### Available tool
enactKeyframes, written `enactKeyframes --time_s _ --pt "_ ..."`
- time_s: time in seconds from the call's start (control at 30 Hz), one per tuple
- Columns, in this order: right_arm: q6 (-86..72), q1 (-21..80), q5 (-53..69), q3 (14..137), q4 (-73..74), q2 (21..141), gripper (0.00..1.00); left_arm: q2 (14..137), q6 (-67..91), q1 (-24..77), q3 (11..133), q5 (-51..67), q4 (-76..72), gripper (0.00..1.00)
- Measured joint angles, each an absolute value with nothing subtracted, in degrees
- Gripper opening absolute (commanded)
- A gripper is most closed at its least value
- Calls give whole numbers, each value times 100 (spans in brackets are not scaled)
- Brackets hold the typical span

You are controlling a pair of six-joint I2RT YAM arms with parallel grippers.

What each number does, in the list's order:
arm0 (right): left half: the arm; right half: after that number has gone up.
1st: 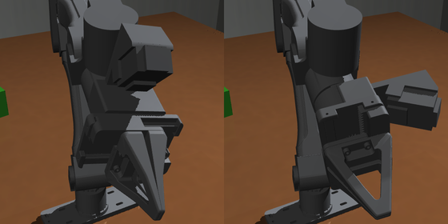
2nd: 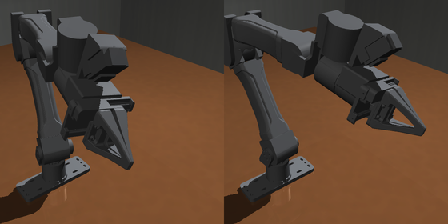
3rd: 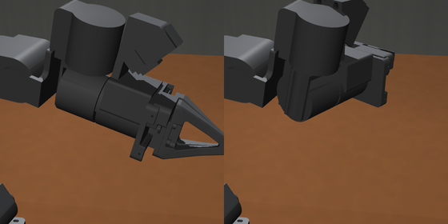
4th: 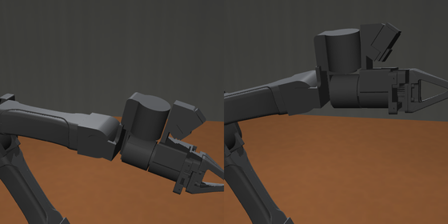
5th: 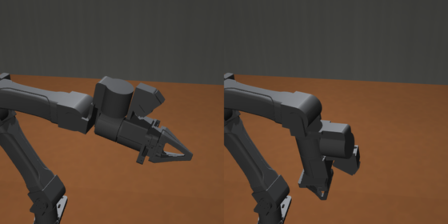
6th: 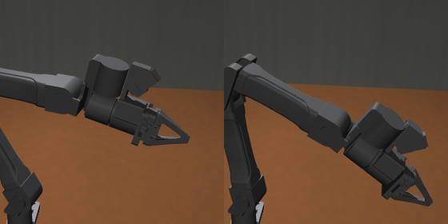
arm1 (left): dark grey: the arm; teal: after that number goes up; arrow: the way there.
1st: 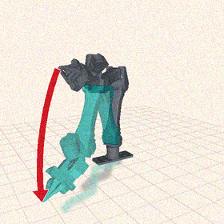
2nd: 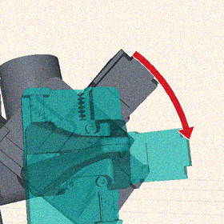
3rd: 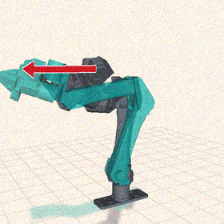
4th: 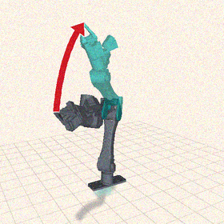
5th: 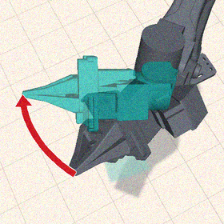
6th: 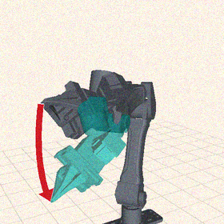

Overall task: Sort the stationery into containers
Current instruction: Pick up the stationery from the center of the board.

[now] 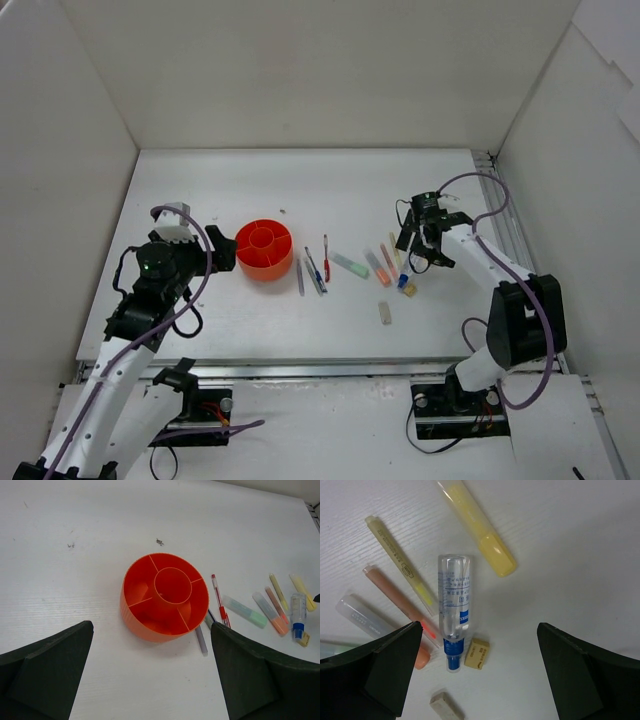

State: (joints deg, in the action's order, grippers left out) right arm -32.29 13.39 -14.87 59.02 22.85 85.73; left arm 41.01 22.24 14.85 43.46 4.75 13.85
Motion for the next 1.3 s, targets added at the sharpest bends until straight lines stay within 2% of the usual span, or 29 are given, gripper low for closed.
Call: enactKeyframes --time_s 0.07,0.2,0.53,0.63,0.67,0.73,0.87,1.13,1.17,1.3 --pt "-3321 1363 -1540 6012 2270 8851 93 4014 2263 1485 4305 353 1382 99" --pt "-3507 1396 -1594 6169 2200 9330 80 3918 2300 1485 4298 185 1345 100" --pt "-3879 1398 -1579 6219 2043 9966 66 3931 2300 1485 4298 106 1345 99" --pt "-3948 1398 -1533 6219 1997 10103 54 3964 2300 1485 4298 137 1345 99" --pt "-3983 1398 -1514 6219 1986 10136 47 3972 2300 1485 4298 156 1345 99" --pt "-4047 1398 -1479 6219 1962 10165 42 3983 2298 1485 4300 211 1345 100" --pt "-4136 1398 -1457 6213 1870 10165 25 3975 2294 1485 4298 362 1341 99" --pt "-4202 1398 -1389 5874 1737 9668 10 4003 2206 1485 4287 827 1212 99" --pt "-4202 1398 -1372 5828 1739 9520 5 4021 2150 1485 4270 972 1149 99" --pt "-4217 1398 -1297 5684 1737 8648 5 4226 1907 1699 4222 1673 821 99"
